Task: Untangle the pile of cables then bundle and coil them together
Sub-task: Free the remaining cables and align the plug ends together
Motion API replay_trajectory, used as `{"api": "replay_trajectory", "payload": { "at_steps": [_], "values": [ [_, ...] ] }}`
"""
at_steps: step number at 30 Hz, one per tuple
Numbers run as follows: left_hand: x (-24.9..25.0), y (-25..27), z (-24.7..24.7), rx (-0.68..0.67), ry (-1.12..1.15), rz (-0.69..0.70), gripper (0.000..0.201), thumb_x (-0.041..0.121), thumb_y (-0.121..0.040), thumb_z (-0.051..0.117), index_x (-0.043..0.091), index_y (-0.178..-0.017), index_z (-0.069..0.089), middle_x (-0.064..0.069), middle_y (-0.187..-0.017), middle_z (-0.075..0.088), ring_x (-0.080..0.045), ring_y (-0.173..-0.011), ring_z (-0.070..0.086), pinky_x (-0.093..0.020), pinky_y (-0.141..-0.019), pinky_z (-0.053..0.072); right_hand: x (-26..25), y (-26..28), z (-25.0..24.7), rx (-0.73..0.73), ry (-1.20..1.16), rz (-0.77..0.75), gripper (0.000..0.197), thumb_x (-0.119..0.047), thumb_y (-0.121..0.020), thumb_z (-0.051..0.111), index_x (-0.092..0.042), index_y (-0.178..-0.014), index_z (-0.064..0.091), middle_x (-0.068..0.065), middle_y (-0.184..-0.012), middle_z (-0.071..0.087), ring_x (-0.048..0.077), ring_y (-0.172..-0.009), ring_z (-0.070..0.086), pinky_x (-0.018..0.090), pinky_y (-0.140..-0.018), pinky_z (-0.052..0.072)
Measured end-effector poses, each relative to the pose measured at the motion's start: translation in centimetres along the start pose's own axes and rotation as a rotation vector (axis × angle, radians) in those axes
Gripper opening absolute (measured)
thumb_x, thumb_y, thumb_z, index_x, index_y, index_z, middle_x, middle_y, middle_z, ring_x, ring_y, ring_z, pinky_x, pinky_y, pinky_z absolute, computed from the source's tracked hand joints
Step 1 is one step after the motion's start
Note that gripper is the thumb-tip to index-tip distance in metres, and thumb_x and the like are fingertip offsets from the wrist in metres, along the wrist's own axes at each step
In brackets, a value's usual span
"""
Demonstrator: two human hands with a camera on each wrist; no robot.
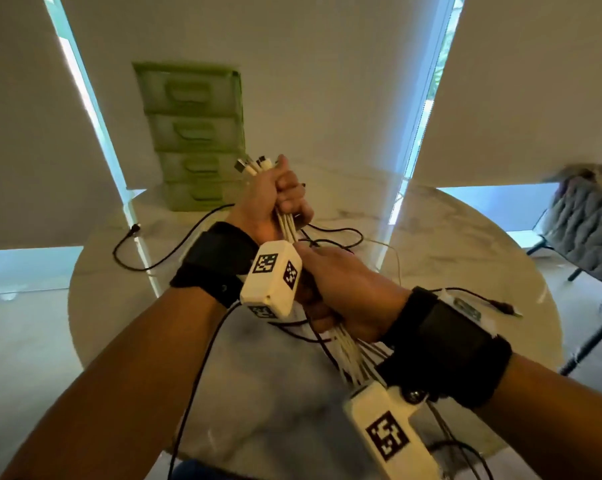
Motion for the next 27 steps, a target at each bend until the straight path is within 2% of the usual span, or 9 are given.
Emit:
{"api": "replay_trajectory", "payload": {
  "at_steps": [5,7,12,14,16,18,20,23,27],
  "values": [
    [0.7,-0.9,-3.1,-0.029,0.177,-0.007,0.056,0.044,-0.101,0.036,0.017,-0.051,0.038,0.006,-0.04,0.029,-0.005,-0.031,0.03,-0.015,-0.047,0.043,-1.6,-1.5,-2.0,-0.043,0.412,0.042,0.043,-0.04,-0.102,0.037,-0.004,-0.109,0.06,0.006,-0.07,0.063,0.021,-0.063,0.064,0.032,-0.061,0.057],
    [1.8,-0.9,-4.1,-0.05,0.243,0.014,0.059,0.043,-0.101,0.034,0.016,-0.05,0.04,0.006,-0.038,0.029,-0.005,-0.029,0.029,-0.013,-0.042,0.037,-3.6,-3.0,-4.2,0.104,0.636,-0.017,0.039,-0.04,-0.1,0.042,-0.008,-0.105,0.064,0.004,-0.076,0.067,0.019,-0.071,0.067,0.033,-0.068,0.057],
    [1.9,-1.1,-6.1,-0.008,0.22,0.041,0.062,0.04,-0.103,0.03,0.016,-0.048,0.043,0.006,-0.036,0.027,-0.005,-0.028,0.025,-0.014,-0.036,0.031,-5.3,-7.4,-9.4,0.417,0.918,-0.009,0.027,-0.026,-0.097,0.053,-0.009,-0.116,0.062,0.0,-0.084,0.058,0.014,-0.071,0.056,0.02,-0.055,0.039],
    [1.7,-1.4,-6.7,0.013,0.214,0.035,0.062,0.04,-0.103,0.031,0.015,-0.049,0.044,0.006,-0.036,0.026,-0.005,-0.027,0.025,-0.016,-0.035,0.032,-4.8,-8.6,-10.0,0.398,0.997,0.071,0.033,-0.026,-0.096,0.055,-0.007,-0.123,0.06,0.001,-0.09,0.057,0.015,-0.078,0.053,0.023,-0.067,0.043],
    [1.7,-1.7,-7.2,0.04,0.2,0.03,0.059,0.04,-0.103,0.032,0.015,-0.051,0.045,0.006,-0.036,0.026,-0.005,-0.027,0.024,-0.016,-0.034,0.031,-4.1,-9.6,-10.1,0.357,1.082,0.156,0.039,-0.026,-0.097,0.053,-0.008,-0.131,0.054,0.008,-0.121,0.057,0.023,-0.108,0.054,0.033,-0.091,0.044],
    [1.8,-1.8,-7.7,0.068,0.173,0.017,0.055,0.039,-0.103,0.033,0.014,-0.055,0.044,0.006,-0.036,0.026,-0.005,-0.027,0.024,-0.014,-0.034,0.029,-3.7,-10.4,-10.1,0.346,1.115,0.165,0.044,-0.026,-0.098,0.05,-0.012,-0.139,0.047,0.01,-0.142,0.046,0.025,-0.122,0.047,0.035,-0.102,0.039],
    [1.7,-1.8,-8.1,0.089,0.093,-0.027,0.048,0.039,-0.102,0.033,0.014,-0.063,0.042,0.006,-0.036,0.026,-0.004,-0.027,0.023,-0.014,-0.032,0.029,-3.6,-10.9,-10.0,0.36,0.995,0.126,0.049,-0.026,-0.097,0.052,-0.02,-0.144,0.04,0.007,-0.144,0.044,0.021,-0.106,0.051,0.033,-0.09,0.047],
    [1.3,-1.9,-8.8,0.135,-0.06,-0.102,0.043,0.04,-0.102,0.034,0.014,-0.069,0.042,0.007,-0.036,0.026,-0.004,-0.026,0.023,-0.015,-0.03,0.029,-4.6,-11.2,-9.4,0.322,0.887,0.093,0.042,-0.029,-0.099,0.05,-0.017,-0.139,0.045,0.002,-0.119,0.057,0.015,-0.079,0.056,0.02,-0.057,0.044],
    [0.8,-2.2,-9.4,0.273,-0.221,-0.121,0.044,0.044,-0.101,0.037,0.014,-0.068,0.042,0.007,-0.037,0.024,-0.004,-0.027,0.02,-0.013,-0.03,0.023,-7.4,-9.8,-9.0,0.314,0.526,-0.01,0.029,-0.032,-0.097,0.051,-0.017,-0.119,0.062,0.005,-0.103,0.067,0.016,-0.079,0.061,0.025,-0.064,0.045]
  ]
}}
Point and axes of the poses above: each hand's wrist, its own y-axis away from the middle knuckle, its own z-axis out of the palm, x = y × z, the point moved 4 cm from there along -y, towards the middle knuckle
